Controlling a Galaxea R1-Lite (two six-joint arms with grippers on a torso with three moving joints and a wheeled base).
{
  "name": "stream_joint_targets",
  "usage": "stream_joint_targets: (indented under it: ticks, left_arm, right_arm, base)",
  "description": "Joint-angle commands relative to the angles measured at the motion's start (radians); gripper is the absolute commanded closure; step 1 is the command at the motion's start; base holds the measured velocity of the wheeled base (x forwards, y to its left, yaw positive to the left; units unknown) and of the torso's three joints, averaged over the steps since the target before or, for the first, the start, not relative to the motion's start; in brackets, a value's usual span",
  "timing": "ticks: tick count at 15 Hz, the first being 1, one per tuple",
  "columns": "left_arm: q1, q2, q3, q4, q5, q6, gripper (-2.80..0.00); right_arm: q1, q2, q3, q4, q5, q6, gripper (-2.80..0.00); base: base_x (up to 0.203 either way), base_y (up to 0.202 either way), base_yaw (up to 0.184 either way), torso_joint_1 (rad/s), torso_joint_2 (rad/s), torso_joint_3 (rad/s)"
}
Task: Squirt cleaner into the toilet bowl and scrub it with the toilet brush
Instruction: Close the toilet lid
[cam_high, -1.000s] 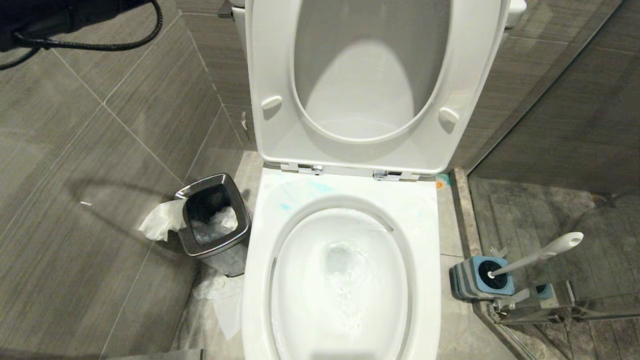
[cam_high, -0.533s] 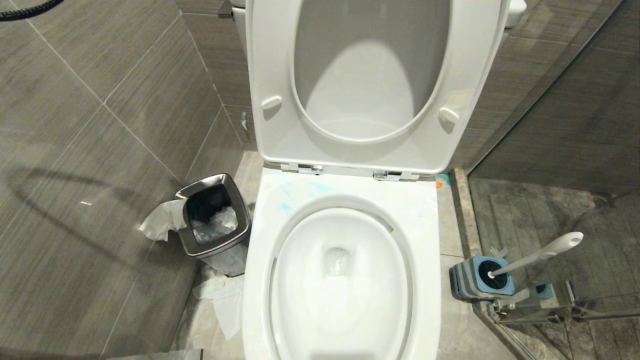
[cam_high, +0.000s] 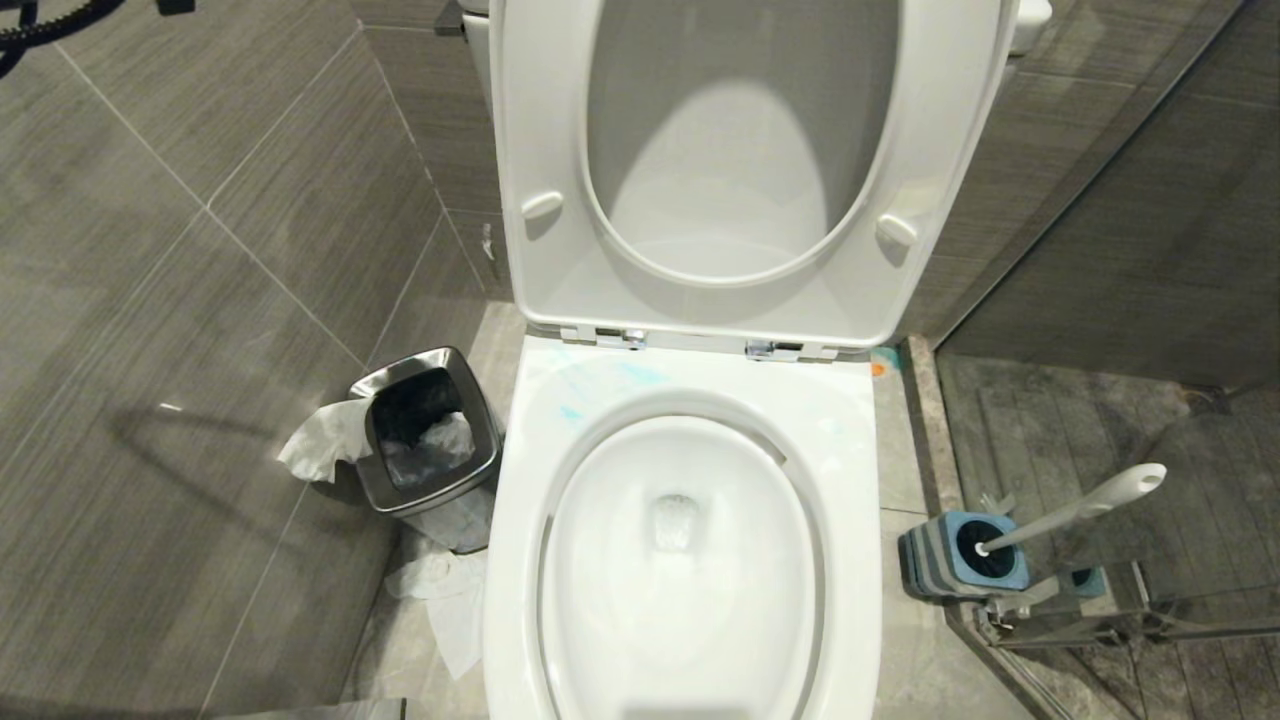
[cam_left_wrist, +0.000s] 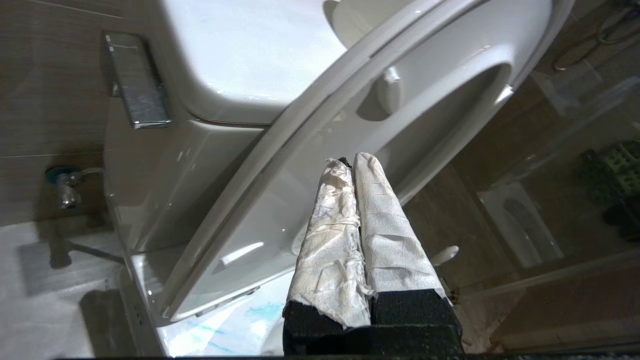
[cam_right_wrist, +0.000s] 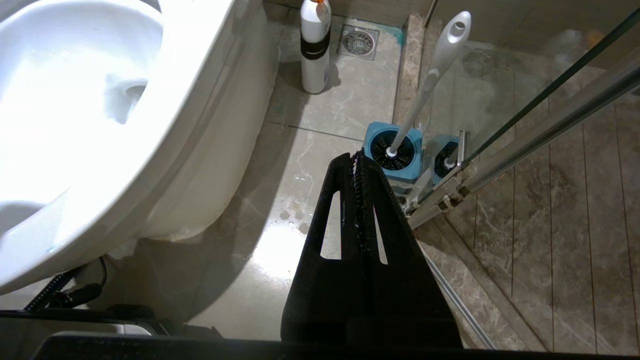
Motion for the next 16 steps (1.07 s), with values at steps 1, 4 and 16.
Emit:
stream_joint_targets:
  ticks: [1,4,16]
  left_arm:
    - [0.008,-0.01,-0.004,0.001,-0.066,-0.007,0.0]
    - [0.041,0.026,0.0,-0.09,-0.241,-0.006,0.0]
    - [-0.03,0.265,0.012,-0.631,-0.11,-0.019,0.0]
  right_arm:
    - [0.002,0.002,0.0,0.0,0.0,0.0,0.0]
    - [0.0,0.002,0.0,0.0,0.0,0.0,0.0]
    - [0.0,0.001,0.0,0.0,0.0,0.0,0.0]
  base:
    - [0.0,0.0,0.0,0.0,0.0,0.0]
    - [0.0,0.0,0.0,0.0,0.0,0.0]
    - [0.0,0.0,0.0,0.0,0.0,0.0]
